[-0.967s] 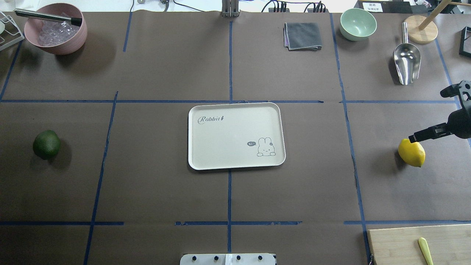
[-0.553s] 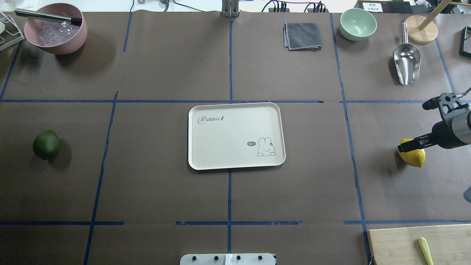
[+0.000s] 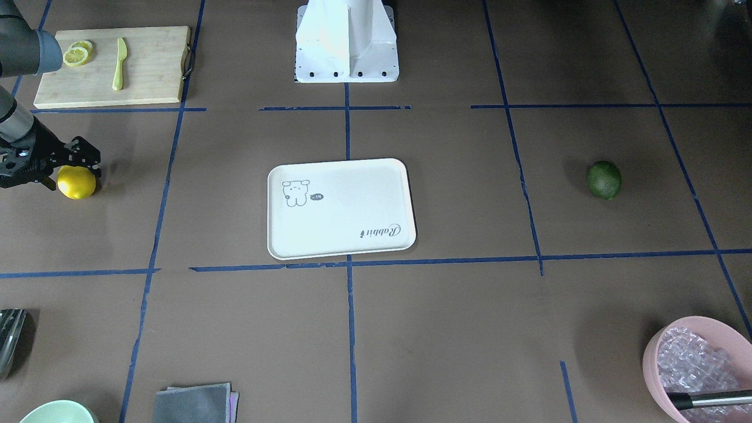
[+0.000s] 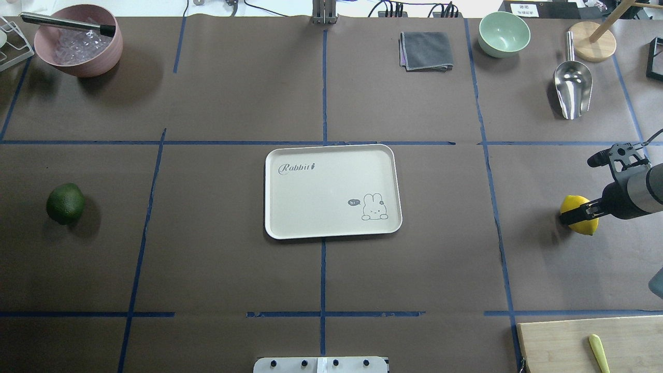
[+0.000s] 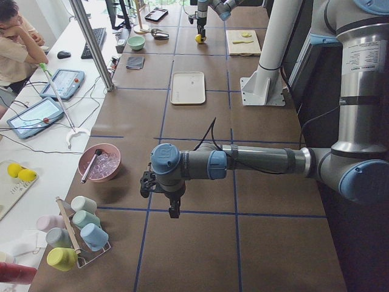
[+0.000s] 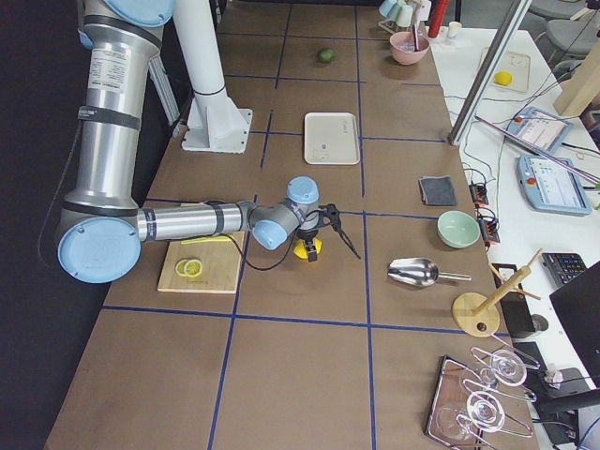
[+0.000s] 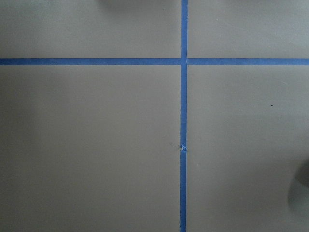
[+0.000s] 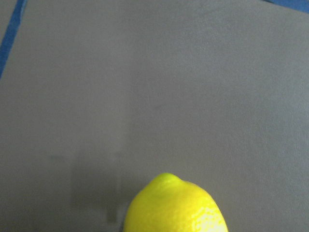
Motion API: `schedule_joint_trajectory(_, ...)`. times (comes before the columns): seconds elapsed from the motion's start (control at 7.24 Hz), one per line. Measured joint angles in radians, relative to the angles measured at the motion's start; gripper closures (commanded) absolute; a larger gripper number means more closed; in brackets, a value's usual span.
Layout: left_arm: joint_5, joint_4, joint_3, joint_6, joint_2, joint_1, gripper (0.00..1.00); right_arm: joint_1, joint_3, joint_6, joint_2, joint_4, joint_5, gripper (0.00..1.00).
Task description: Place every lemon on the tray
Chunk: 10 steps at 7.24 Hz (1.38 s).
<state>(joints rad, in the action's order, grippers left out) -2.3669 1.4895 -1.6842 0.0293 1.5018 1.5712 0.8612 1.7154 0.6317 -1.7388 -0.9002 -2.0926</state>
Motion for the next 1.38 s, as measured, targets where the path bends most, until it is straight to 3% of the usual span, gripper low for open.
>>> schedule_joint_trajectory(0.14, 0.0, 0.0, -0.001, 0.0, 0.0, 0.0, 0.0, -0.005, -0.009, -0.001, 0.003, 0.001, 0.011, 0.07)
schedule_joint_trajectory(0.28, -0.001, 0.0, -0.002, -0.001, 0.0, 0.001, 0.0, -0.008, -0.017, -0.001, 0.006, 0.002, 0.014, 0.26)
schedule_joint_trajectory(0.41, -0.001, 0.0, -0.003, -0.001, 0.001, 0.001, 0.0, -0.01, -0.023, 0.001, 0.008, 0.004, 0.013, 0.78)
schedule_joint_trajectory(0.55, -0.001, 0.0, -0.003, -0.002, 0.001, 0.001, 0.0, -0.01, -0.024, 0.004, 0.008, 0.006, 0.008, 1.0)
schedule_joint_trajectory(0.97, -0.002, 0.0, -0.004, 0.0, 0.001, 0.0, 0.0, -0.012, 0.032, 0.072, 0.065, -0.024, -0.05, 1.0)
schedule_joint_trajectory(1.38, -0.003, 0.0, -0.006, 0.0, 0.001, 0.0, 0.0, -0.089, 0.029, 0.289, 0.402, -0.22, -0.066, 1.0)
